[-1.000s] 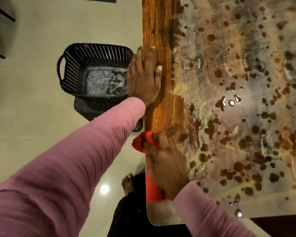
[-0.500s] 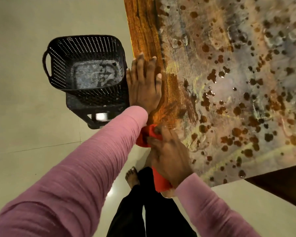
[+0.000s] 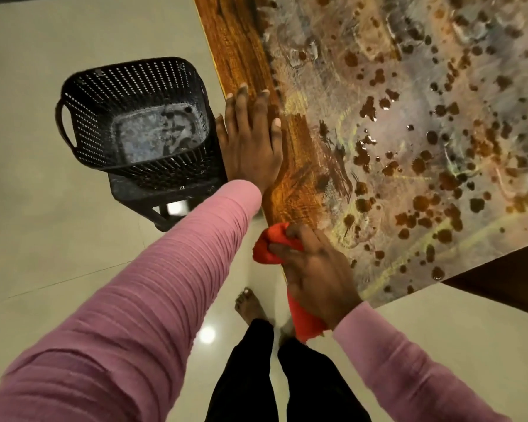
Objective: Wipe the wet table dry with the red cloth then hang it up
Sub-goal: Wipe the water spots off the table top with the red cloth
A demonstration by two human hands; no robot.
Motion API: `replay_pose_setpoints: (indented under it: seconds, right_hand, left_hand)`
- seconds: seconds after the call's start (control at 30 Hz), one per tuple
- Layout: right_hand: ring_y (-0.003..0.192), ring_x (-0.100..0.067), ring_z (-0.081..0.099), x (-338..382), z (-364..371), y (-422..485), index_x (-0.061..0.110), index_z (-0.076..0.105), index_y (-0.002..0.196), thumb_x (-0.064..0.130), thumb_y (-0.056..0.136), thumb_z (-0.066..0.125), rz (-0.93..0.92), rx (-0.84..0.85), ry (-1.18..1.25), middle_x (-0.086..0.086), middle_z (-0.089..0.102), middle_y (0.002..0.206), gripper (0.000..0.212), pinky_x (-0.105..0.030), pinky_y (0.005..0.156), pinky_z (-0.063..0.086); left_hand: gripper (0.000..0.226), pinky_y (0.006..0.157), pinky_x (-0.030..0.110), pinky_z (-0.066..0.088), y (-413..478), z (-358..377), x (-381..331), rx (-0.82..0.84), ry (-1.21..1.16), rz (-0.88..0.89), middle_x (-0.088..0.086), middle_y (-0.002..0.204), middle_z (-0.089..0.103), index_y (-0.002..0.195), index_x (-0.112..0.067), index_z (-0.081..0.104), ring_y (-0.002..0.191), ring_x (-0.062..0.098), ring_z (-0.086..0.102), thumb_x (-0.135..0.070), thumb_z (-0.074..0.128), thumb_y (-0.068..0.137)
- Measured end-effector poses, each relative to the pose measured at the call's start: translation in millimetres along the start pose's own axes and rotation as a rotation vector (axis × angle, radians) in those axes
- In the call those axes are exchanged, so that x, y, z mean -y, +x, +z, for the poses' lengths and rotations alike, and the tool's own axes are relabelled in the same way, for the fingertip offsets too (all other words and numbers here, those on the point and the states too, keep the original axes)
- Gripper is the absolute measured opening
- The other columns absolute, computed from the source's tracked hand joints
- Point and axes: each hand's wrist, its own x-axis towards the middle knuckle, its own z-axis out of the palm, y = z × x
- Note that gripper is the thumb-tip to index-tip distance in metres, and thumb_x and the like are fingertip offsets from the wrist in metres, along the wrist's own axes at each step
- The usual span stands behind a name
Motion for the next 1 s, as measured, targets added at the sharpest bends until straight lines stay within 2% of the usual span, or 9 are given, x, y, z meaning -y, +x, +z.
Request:
replay_pose_setpoints:
  seconds: [0.07, 0.13, 0.2, 0.4, 0.5, 0.63, 0.87, 0.93, 1.0]
  right_hand:
    - [0.098, -0.034, 0.057, -10, -4, 1, 0.025, 0.072, 0.107, 0.023, 0.08, 0.059, 0.12, -0.075, 0.008, -0.011, 0.058, 0.118, 0.03, -0.043, 0.065, 0.055]
    - [0.099, -0.037, 0.056, -14, -3, 3, 0.022, 0.071, 0.109, 0.015, 0.078, 0.064, 0.26, -0.154, 0.027, -0.014, 0.057, 0.12, 0.032, -0.046, 0.07, 0.055]
    - [0.098, -0.035, 0.056, -8, 2, 2, 0.023, 0.071, 0.109, 0.013, 0.072, 0.071, 0.308, -0.172, 0.04, -0.013, 0.056, 0.119, 0.038, -0.043, 0.071, 0.053]
    - [0.09, -0.027, 0.056, 3, 7, -23, 0.028, 0.071, 0.104, 0.018, 0.071, 0.071, 0.04, -0.05, 0.012, -0.004, 0.057, 0.113, 0.034, -0.034, 0.055, 0.052]
    - [0.095, -0.032, 0.058, -15, 0, -25, 0.026, 0.07, 0.108, 0.026, 0.081, 0.057, 0.214, -0.123, 0.019, -0.009, 0.058, 0.116, 0.03, -0.042, 0.066, 0.055]
    - [0.104, -0.035, 0.054, -19, 4, -24, 0.023, 0.069, 0.113, 0.012, 0.076, 0.065, 0.373, -0.177, 0.054, -0.011, 0.055, 0.123, 0.039, -0.047, 0.078, 0.053]
    - [0.112, -0.03, 0.049, -22, 0, -26, 0.029, 0.066, 0.117, 0.015, 0.081, 0.062, 0.373, -0.154, 0.088, -0.005, 0.05, 0.129, 0.039, -0.048, 0.083, 0.051]
    - [0.109, -0.033, 0.052, -16, -2, -28, 0.027, 0.069, 0.113, 0.016, 0.081, 0.061, 0.35, -0.17, 0.095, -0.008, 0.053, 0.125, 0.035, -0.047, 0.079, 0.052]
    - [0.1, -0.036, 0.055, -6, 1, -39, 0.025, 0.071, 0.107, 0.022, 0.08, 0.06, 0.229, -0.154, 0.073, -0.012, 0.057, 0.118, 0.03, -0.045, 0.072, 0.054]
  left_hand:
    - [0.051, 0.116, 0.053, 0.015, 1, 1, 1, 0.0, 0.0, 0.001, 0.01, 0.157, 0.026, 0.146, -0.022, 0.037, 0.145, 0.03, 0.019, -0.04, 0.031, 0.098]
    - [0.051, 0.117, 0.053, 0.015, 1, 3, 2, -0.011, 0.001, -0.005, 0.01, 0.157, 0.027, 0.145, -0.022, 0.038, 0.145, 0.03, 0.02, -0.04, 0.031, 0.098]
    - [0.051, 0.117, 0.052, 0.015, 1, 4, 1, -0.026, 0.001, -0.008, 0.011, 0.156, 0.028, 0.145, -0.022, 0.038, 0.145, 0.031, 0.021, -0.04, 0.032, 0.098]
    - [0.05, 0.117, 0.053, 0.015, -1, 5, 0, -0.04, 0.023, 0.002, 0.012, 0.156, 0.028, 0.145, -0.022, 0.038, 0.145, 0.032, 0.022, -0.04, 0.03, 0.099]
    - [0.051, 0.116, 0.053, 0.016, -2, 5, -2, -0.05, 0.042, 0.001, 0.011, 0.156, 0.028, 0.145, -0.022, 0.038, 0.145, 0.032, 0.022, -0.04, 0.029, 0.099]
    - [0.051, 0.117, 0.051, 0.016, -1, 4, -3, -0.057, 0.063, -0.002, 0.01, 0.156, 0.029, 0.145, -0.022, 0.038, 0.145, 0.03, 0.022, -0.041, 0.027, 0.099]
    - [0.054, 0.118, 0.051, 0.01, -39, -2, -13, -0.034, 0.04, 0.049, 0.011, 0.159, 0.022, 0.15, -0.022, 0.029, 0.147, 0.031, 0.016, -0.039, 0.032, 0.099]
    - [0.055, 0.118, 0.051, 0.007, -65, -1, -17, 0.011, -0.009, 0.054, 0.012, 0.159, 0.019, 0.151, -0.022, 0.028, 0.147, 0.032, 0.013, -0.039, 0.033, 0.099]
    - [0.056, 0.119, 0.051, 0.006, -80, 3, -20, 0.055, 0.017, 0.106, 0.012, 0.159, 0.019, 0.151, -0.023, 0.028, 0.147, 0.032, 0.012, -0.041, 0.032, 0.098]
